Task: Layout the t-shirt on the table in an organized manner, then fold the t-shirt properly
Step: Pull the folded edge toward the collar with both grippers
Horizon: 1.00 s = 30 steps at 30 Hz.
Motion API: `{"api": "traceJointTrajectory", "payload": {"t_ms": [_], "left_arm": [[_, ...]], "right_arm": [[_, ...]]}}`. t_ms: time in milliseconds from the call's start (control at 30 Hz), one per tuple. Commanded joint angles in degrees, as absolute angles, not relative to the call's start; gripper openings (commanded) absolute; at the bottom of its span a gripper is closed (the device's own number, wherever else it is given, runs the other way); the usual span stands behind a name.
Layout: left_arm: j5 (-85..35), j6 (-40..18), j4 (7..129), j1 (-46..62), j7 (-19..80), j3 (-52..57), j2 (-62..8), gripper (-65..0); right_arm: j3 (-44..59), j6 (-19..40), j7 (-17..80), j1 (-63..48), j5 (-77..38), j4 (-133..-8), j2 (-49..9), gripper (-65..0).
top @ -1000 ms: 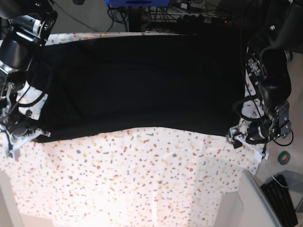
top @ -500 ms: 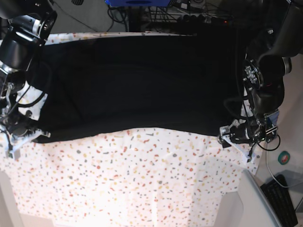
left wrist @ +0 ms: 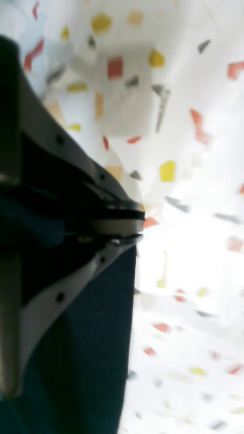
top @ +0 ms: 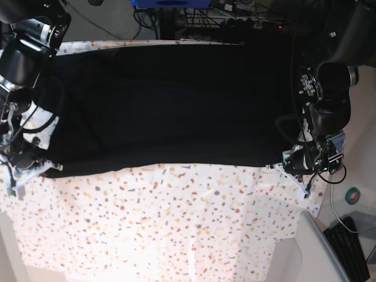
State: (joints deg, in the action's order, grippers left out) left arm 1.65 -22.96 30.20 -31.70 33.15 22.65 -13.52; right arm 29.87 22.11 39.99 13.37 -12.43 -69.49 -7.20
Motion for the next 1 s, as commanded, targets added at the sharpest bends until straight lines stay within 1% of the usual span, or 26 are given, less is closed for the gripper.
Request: {"api": "traceJointTrajectory", "payload": {"t_ms": [0,67,100,200,300,467,567,633,767,867,967], "left_arm": [[1.19,-23.43,33.10,-33.71,33.27,22.55,-14.37,-65.0],[1.19,-23.43,36.18,-33.36,36.18,22.55,-14.37,-65.0],[1.19,-23.43,37.85,-33.45,37.49,22.55,-14.37,-65.0],[1.19,-23.43,40.66,-33.36,38.81,22.55,-14.29,-65.0],[1.19,-23.43,40.66,-33.10,38.90,22.55,-14.37,-65.0],[1.01,-23.60,40.66,-33.01,38.90,22.55,-14.37,-65.0],[-2.77,-23.60,40.75,-31.87,38.99,24.84,-14.46,-65.0],[-7.34,-23.60,40.75,-30.99,38.99,26.24,-15.60,-65.0],[-13.41,-23.60,40.75,-29.41,39.60,24.13,-17.45,-65.0],[-15.52,-23.60,40.75,-28.44,39.60,21.32,-17.89,-65.0],[-15.78,-23.60,40.75,-28.18,39.60,20.70,-17.89,-65.0]], "right_arm": [[28.53,22.37,37.14,15.16,-12.97,-69.05,-8.31,-65.0],[25.63,22.37,33.80,16.04,-12.88,-66.77,-9.01,-65.0],[24.04,22.37,32.04,16.22,-12.88,-65.89,-10.24,-65.0],[19.65,22.37,26.68,17.10,-12.97,-62.99,-11.12,-65.0],[18.33,22.37,21.05,18.95,-12.88,-59.38,-11.65,-65.0],[17.80,22.37,10.07,23.96,-12.79,-48.92,-13.14,-65.0],[17.19,22.37,3.47,25.71,-12.70,-43.82,-13.32,-65.0],[13.58,22.37,-0.57,26.59,-12.70,-40.31,-15.08,-65.0],[5.14,22.37,-5.41,27.65,-12.88,-36.18,-16.48,-65.0],[4.44,22.37,-6.37,28.00,-12.88,-34.86,-16.48,-65.0],[4.44,22.37,-6.37,27.82,-12.88,-35.12,-16.48,-65.0]]}}
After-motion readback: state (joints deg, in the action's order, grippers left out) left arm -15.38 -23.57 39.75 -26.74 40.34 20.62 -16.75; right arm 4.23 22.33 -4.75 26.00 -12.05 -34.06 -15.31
